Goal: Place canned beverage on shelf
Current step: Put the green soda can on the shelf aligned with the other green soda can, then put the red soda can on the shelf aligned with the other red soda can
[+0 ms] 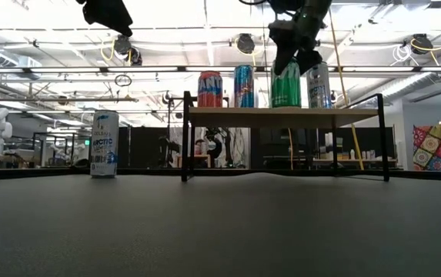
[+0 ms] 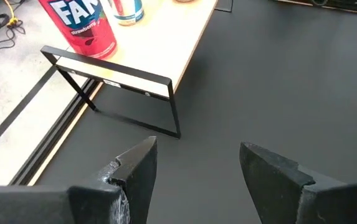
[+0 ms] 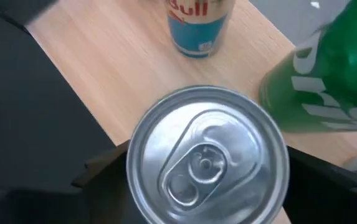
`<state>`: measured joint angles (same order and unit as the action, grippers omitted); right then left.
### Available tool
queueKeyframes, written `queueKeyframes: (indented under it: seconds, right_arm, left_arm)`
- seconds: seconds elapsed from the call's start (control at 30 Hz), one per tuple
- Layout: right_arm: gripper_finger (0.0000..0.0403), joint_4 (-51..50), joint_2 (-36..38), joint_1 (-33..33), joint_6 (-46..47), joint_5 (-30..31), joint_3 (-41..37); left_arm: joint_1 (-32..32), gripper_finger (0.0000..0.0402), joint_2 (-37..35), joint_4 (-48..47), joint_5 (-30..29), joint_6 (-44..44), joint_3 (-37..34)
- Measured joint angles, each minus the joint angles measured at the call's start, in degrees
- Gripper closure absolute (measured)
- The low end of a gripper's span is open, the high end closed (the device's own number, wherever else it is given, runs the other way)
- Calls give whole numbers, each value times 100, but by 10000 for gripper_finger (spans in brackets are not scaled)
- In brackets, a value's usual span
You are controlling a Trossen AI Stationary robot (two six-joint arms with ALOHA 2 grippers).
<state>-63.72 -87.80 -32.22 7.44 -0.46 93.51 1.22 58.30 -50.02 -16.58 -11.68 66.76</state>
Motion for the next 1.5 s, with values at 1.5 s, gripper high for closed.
queueKeyframes:
  seconds: [1.5]
  right_arm:
    - [46, 2423, 647, 3218, 694, 647, -13]
  left_arm:
    - [-2815, 174, 266, -1353, 1306, -3884, 361]
